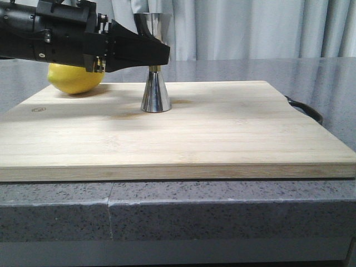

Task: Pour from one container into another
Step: 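Tilt the beaker with the right gripper, pouring liquid into the jigger, then tilt the beaker upright and lower it back onto the board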

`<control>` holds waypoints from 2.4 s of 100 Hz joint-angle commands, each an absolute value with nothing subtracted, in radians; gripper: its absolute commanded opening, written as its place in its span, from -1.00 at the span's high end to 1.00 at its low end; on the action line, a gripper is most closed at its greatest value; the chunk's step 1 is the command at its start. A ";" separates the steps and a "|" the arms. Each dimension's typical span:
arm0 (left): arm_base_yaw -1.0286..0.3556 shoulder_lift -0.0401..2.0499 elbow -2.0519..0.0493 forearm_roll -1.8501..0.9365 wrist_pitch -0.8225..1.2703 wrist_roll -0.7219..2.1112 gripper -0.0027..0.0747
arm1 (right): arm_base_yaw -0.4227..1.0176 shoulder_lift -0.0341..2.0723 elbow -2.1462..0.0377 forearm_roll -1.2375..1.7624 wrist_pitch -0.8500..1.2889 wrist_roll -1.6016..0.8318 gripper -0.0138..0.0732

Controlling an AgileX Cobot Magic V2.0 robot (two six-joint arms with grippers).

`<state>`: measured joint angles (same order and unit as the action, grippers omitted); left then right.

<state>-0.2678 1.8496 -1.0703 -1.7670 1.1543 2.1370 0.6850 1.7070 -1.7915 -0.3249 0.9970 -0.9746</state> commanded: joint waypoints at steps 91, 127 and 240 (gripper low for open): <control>-0.274 1.807 -1.100 -1.841 1.272 2.139 0.32 | 0.685 1.662 -1.826 -0.311 0.925 -0.902 -0.02; -0.274 1.807 -1.100 -1.841 1.272 2.139 0.32 | 0.614 1.638 -1.826 -0.093 0.911 -0.584 -0.02; -0.274 1.807 -1.100 -1.841 1.271 2.139 0.32 | 0.302 1.315 -1.046 0.510 0.190 -0.652 -0.02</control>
